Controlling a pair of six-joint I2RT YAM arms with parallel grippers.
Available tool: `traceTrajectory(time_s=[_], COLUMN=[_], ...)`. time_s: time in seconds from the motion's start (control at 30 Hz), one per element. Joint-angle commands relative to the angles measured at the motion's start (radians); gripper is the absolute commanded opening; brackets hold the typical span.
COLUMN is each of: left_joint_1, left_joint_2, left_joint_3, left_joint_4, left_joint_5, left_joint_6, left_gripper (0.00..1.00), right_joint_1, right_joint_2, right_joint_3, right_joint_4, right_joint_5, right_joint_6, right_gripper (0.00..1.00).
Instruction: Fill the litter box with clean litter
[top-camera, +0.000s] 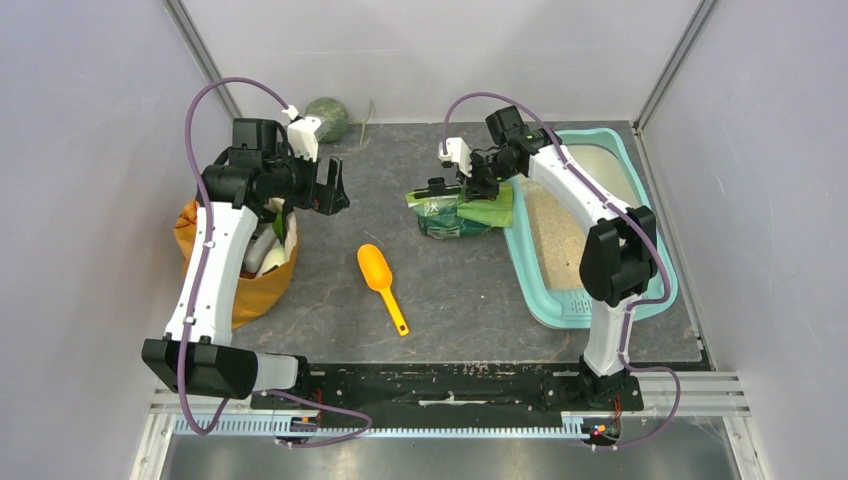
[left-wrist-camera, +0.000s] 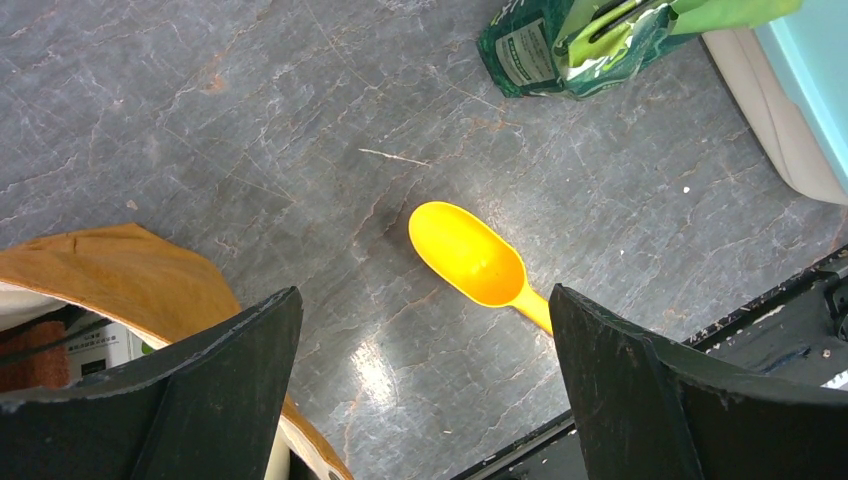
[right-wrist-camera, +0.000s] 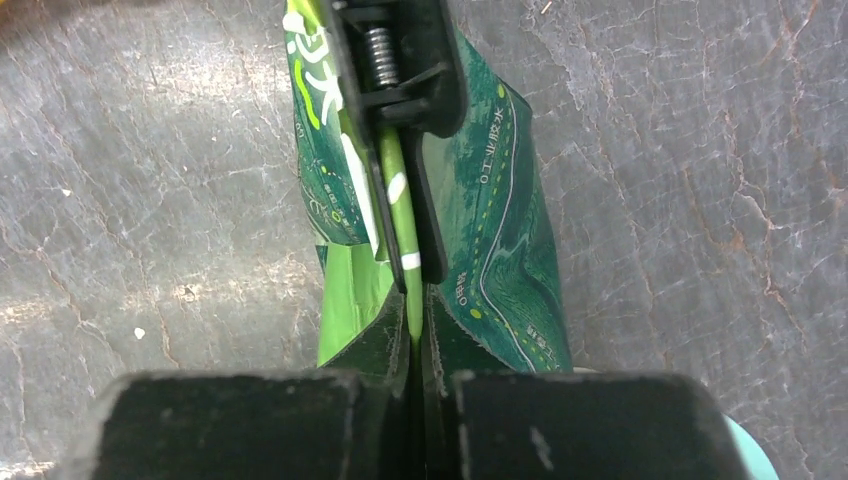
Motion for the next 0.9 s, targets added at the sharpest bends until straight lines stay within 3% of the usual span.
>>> traceTrajectory(time_s=[0.0,0.2,0.4,0.7,0.87], left_joint_1=[-0.002,-0.002,-0.002,-0.008,-0.074], left_joint_2=[-0.028,-0.067,-0.157,-0.165,-0.119], left_joint_3=[-0.001,-0.023,-0.14,-0.275,-0.331], left_joint_4=[0.017,0.022,0.144,0.253,0.416], left_joint_5=[0.013,0.15,0.297,0.582,0.578], left_joint_6=[-0.02,0.073,0.129,0.424,0.485], left_gripper=[1.0,1.0,0.99,0.93,0.88], right_joint_1=[0.014,0.056,0.131,0.146,0.144], right_joint_2=[0.014,-0.024,-0.08,-0.156,-0.182], right_joint_3=[0.023,0.029,0.02,-0.12,-0.15], right_joint_4=[0.006,0.059,0.077,0.078,0.137], right_joint_5=[-0.068,-0.159,-0.226,-0.186,-0.165], right_joint_6=[-0.051,-0.017,-0.012,-0.161,-0.077], right_gripper=[0.0,0.0,0.0,0.0,0.0])
